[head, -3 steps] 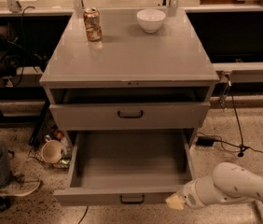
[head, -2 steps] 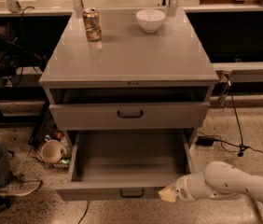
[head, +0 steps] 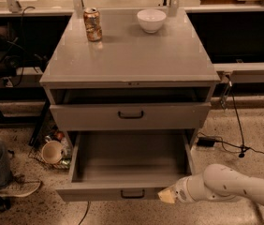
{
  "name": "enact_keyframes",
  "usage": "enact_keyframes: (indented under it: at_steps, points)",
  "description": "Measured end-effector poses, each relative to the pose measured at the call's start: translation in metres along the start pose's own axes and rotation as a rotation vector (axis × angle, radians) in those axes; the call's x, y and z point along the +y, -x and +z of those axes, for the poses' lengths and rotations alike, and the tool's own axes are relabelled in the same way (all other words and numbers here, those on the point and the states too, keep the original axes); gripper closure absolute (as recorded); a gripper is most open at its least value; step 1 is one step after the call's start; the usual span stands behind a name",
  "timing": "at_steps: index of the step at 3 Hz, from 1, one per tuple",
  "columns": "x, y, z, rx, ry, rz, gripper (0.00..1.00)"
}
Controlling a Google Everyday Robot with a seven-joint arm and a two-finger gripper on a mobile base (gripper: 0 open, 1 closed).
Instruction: Close middle drawer
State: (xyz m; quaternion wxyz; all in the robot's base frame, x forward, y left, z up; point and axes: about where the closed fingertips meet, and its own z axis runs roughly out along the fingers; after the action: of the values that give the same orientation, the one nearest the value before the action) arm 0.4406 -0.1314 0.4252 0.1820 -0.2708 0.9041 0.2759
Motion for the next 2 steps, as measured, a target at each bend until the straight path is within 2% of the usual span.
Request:
enact_keyframes:
  at_steps: [1,2]
  points:
    - [-0.005,0.005,0.004,-0.022,-0.008,-0.006,1.0]
    - [-0.024,0.031,0.006,-0.1,-0.043,-0.035,1.0]
